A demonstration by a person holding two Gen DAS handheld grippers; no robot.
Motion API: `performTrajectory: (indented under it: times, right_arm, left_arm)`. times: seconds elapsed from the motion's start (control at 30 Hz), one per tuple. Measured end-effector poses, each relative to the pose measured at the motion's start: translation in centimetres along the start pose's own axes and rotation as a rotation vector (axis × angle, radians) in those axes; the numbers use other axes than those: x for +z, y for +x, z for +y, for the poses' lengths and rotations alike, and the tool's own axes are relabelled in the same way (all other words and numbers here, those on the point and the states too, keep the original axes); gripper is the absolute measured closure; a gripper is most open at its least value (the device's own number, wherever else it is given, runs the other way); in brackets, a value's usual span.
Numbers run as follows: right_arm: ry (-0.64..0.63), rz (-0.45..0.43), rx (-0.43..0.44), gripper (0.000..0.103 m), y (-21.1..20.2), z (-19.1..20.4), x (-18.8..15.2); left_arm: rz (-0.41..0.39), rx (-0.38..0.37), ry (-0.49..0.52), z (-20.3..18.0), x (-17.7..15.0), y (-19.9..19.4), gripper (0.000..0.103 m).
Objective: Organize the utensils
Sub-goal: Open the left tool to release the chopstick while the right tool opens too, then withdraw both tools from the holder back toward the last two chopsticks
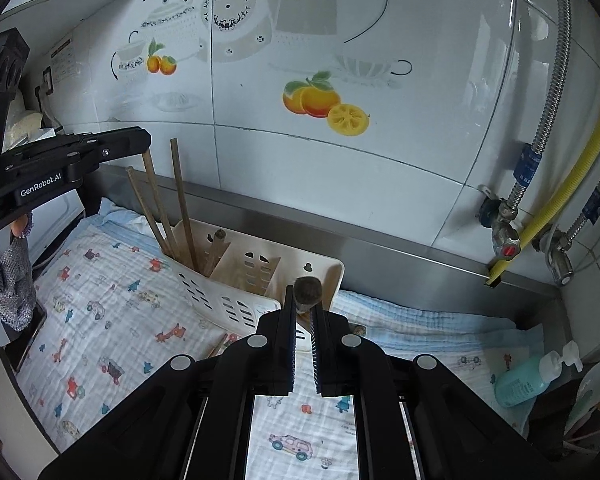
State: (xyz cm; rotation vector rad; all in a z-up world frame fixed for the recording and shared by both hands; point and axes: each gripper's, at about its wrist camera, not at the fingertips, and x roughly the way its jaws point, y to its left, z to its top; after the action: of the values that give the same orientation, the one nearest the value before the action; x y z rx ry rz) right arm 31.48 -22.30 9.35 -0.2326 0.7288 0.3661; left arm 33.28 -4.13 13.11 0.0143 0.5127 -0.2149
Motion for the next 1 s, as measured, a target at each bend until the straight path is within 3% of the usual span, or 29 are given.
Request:
performTrajectory:
  times: [0.4,0.47,0.7,0.73,0.8,1.0]
  right_arm:
    - [0.054,-0.114,-0.013,0.088,-2.6,-0.2,-1.0]
    - [0.061,-0.137,-0.007,0.088,-3.5,0.3,-1.7]
    - [0.083,-0.153,0.021,0.087,-4.4,3.0,-6.0]
    - [0.086,-0.149,0.024,0.087,-4.3,3.5,-6.8]
    - [0.089,-0.134,0.034,0.087,-3.9,4.6,-8.5]
    - [0.148,-0.059,0.113,0.087,-1.9,7.8,-13.4]
  left_arm:
    - [-0.032,-0.026,-0.017,0.2,-0.5,-2.3,0.09]
    - [-0.039,-0.028,-0.022,0.2,-0.9,-3.1,0.085]
    - [-0.043,-0.028,-0.032,0.4,-3.7,-5.8,0.083]
    - [-0.043,-0.028,-0.035,0.6,-4.3,-6.2,0.081]
    - [-0.041,-0.017,-0.049,0.9,-5.5,-7.0,0.056]
    - [-0.027,-0.005,-0.089,2.1,-10.0,-9.4,0.056]
